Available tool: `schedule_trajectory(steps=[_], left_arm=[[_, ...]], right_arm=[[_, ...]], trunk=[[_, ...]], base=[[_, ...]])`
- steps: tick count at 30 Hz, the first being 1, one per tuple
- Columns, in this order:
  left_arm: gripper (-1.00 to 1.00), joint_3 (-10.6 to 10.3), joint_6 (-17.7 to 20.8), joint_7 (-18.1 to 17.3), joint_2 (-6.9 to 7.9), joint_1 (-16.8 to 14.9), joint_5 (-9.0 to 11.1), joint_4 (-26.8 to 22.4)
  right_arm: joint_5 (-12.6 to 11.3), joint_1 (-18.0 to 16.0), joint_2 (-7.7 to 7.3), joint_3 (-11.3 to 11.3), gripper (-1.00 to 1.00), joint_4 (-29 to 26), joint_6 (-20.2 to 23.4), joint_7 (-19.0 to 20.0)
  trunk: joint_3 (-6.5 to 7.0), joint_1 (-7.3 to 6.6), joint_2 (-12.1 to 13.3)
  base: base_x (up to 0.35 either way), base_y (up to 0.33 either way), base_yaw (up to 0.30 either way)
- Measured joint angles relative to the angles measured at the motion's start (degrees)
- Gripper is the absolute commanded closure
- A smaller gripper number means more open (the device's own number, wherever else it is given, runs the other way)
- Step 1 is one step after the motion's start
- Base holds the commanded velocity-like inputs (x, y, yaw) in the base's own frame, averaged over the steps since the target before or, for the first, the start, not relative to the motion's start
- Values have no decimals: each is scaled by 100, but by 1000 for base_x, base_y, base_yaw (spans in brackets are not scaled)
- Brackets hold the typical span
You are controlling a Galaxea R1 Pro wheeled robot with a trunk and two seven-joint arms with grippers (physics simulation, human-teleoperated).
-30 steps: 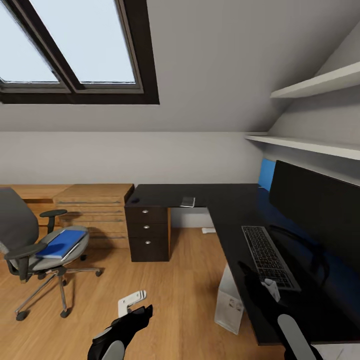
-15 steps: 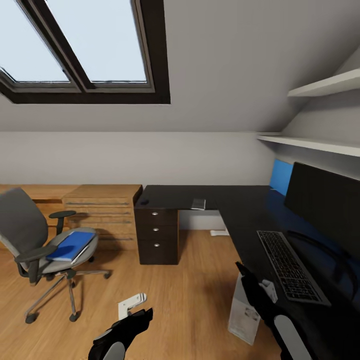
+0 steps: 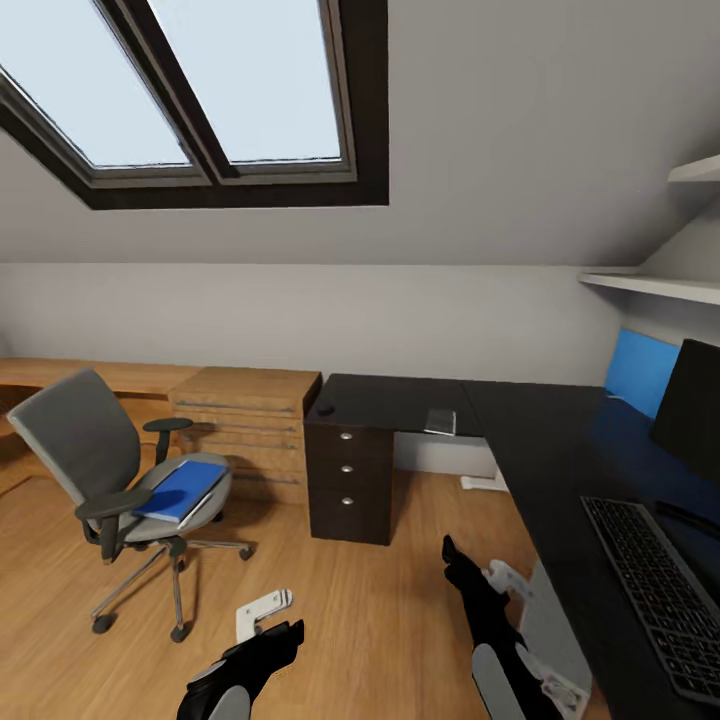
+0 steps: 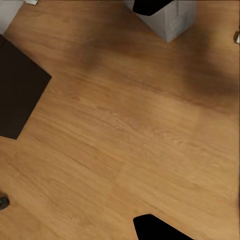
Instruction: In the bedroom, organize the workspace by keeping the computer under the desk, ensuring the monitor is on the desk, placing the keyboard on the desk next to the monitor, placing the mouse on the desk next to the keyboard, moving the folder from the swivel chair onto the desk next to the mouse, stacking the notebook on top of the folder with the pen on top of the notebook, and positioning the swivel chair next to the desk.
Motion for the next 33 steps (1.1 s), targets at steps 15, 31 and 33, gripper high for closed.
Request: schedule_trajectory(steps=[15,31,33], left_arm=[[-100,-36,-9,9,-6,0,-4,1],[-100,-37,-12,6,-1,0,-4,1],[-100,-37,-12,6,-1,0,-2,1]], right_arm=[[959,-5,-37,600,-100,-87,516,-1049],[2083,9,-13,698,-100,-1484,3091,-2117],[2108,10,-15,903,-100,-1498,3103,-2128]], trunk=[[0,0,0],[0,0,0],[0,0,1]], base=[[321,0,6],[321,0,0],[321,0,0]])
